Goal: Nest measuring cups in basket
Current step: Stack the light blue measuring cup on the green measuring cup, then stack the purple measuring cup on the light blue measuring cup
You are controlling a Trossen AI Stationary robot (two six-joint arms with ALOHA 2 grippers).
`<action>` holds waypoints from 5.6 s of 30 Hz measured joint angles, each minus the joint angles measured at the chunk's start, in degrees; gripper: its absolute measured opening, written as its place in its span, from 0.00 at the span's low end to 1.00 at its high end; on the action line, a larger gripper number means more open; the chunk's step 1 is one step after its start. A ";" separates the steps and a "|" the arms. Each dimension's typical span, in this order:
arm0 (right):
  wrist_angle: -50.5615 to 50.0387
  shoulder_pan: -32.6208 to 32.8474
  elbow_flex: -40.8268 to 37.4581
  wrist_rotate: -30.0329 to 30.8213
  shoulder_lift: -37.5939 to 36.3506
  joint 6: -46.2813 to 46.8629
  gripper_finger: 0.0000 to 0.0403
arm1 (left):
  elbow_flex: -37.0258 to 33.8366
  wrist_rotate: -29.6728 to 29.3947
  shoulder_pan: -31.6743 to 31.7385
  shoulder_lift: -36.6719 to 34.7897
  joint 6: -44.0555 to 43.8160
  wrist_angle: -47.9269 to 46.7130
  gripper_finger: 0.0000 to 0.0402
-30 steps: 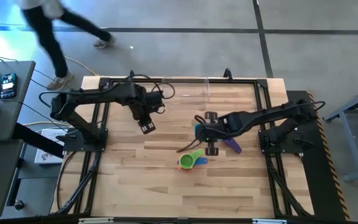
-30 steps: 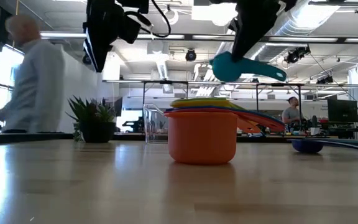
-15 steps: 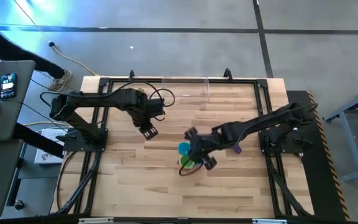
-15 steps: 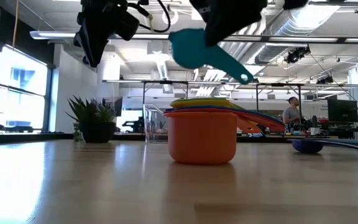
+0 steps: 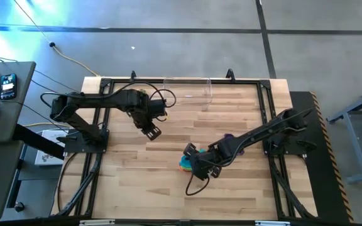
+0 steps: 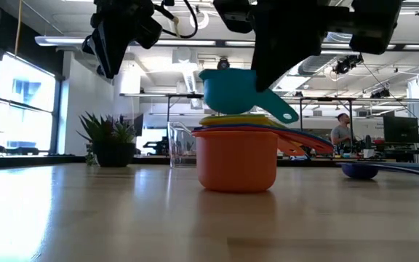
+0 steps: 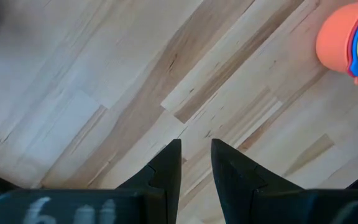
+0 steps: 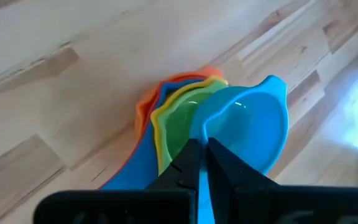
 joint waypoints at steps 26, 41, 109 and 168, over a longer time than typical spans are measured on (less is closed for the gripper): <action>-0.20 0.42 0.00 2.18 0.16 1.04 0.17 | 0.00 -0.28 0.00 0.00 0.24 0.02 0.20; -9.72 -1.79 0.00 6.15 0.16 47.07 0.18 | 0.00 -1.09 -1.47 0.00 4.64 -0.02 0.20; -1.02 -16.17 -37.83 -5.27 -19.77 81.89 0.34 | 0.00 -3.54 3.13 -0.02 18.64 10.29 0.20; -16.80 -2.52 14.68 -5.96 6.95 5.25 0.01 | 0.01 -3.51 3.49 -0.02 18.63 9.86 0.20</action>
